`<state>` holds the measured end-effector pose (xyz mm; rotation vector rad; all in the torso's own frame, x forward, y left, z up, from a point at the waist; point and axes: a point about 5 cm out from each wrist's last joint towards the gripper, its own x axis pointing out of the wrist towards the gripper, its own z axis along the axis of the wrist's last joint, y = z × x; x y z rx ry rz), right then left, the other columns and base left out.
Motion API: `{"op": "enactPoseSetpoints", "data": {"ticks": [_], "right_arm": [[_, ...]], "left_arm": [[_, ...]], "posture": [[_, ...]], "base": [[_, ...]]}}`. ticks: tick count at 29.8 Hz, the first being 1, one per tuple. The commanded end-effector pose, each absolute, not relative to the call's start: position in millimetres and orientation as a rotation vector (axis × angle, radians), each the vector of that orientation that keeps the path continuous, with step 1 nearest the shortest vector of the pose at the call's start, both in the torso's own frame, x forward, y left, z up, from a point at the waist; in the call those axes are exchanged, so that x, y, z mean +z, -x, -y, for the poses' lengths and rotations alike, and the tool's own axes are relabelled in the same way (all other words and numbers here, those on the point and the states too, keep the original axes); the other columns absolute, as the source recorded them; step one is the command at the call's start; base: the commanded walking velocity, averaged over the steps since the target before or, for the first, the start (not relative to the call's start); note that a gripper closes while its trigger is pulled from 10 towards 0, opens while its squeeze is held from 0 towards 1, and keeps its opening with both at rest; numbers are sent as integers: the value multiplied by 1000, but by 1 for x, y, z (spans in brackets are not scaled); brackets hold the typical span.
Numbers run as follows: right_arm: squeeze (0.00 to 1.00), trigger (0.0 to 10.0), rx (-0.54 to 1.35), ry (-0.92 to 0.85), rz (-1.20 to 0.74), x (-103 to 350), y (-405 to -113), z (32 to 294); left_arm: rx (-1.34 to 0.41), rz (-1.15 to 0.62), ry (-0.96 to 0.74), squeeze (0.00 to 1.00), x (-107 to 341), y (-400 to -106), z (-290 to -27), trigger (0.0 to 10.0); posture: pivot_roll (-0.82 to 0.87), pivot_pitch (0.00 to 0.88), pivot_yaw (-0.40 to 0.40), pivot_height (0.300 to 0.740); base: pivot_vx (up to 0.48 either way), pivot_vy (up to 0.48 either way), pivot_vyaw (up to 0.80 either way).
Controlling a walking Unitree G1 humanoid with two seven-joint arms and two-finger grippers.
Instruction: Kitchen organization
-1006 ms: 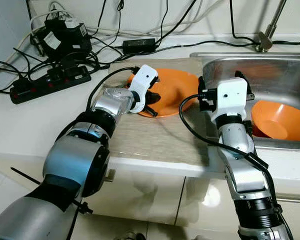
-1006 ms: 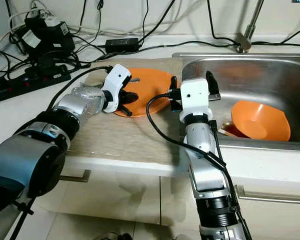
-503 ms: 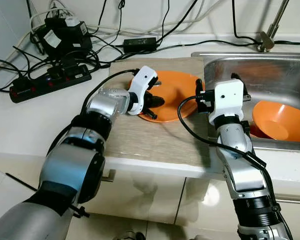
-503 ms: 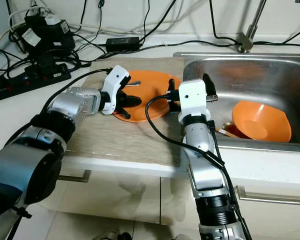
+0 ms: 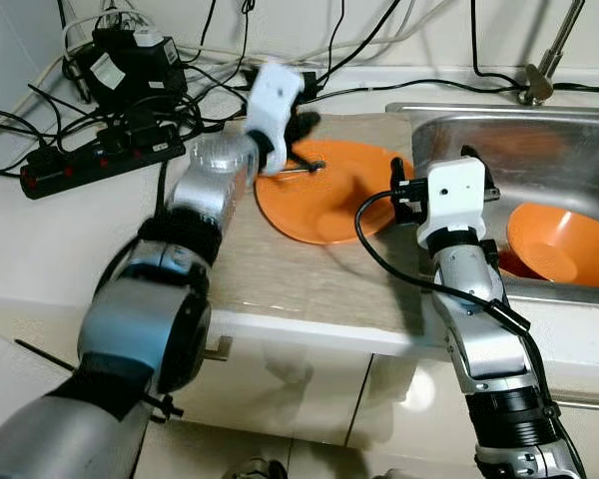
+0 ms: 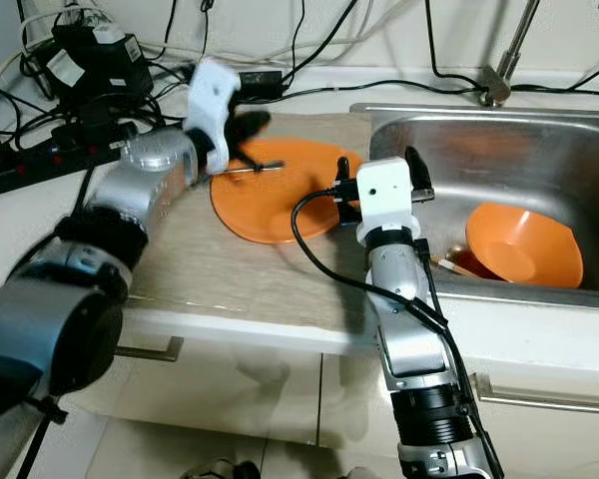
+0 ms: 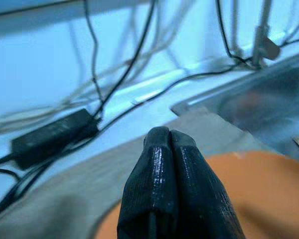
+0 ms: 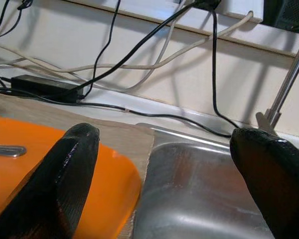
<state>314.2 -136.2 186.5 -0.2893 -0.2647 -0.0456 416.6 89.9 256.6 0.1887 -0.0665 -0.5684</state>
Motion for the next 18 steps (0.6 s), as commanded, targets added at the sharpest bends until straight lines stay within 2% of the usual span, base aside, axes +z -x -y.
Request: {"op": "enactPoseSetpoints", "data": {"ticks": [1,10,18], "right_arm": [[0,10000,-31,289,271,188,-314,135],[0,10000,-7,315,260,187,-313,140],[0,10000,-7,316,255,185,-312,139]], "left_arm": [[-535,42,-200,0,252,-418,-95,10000],[-501,-125,-315,0,221,-418,-99,10000],[-453,-120,-369,0,217,-419,-101,10000]], "posture": [[-148,0,37,740],[-166,0,6,740],[-167,0,19,740]], "base": [[0,0,0],[0,0,0],[0,0,0]]}}
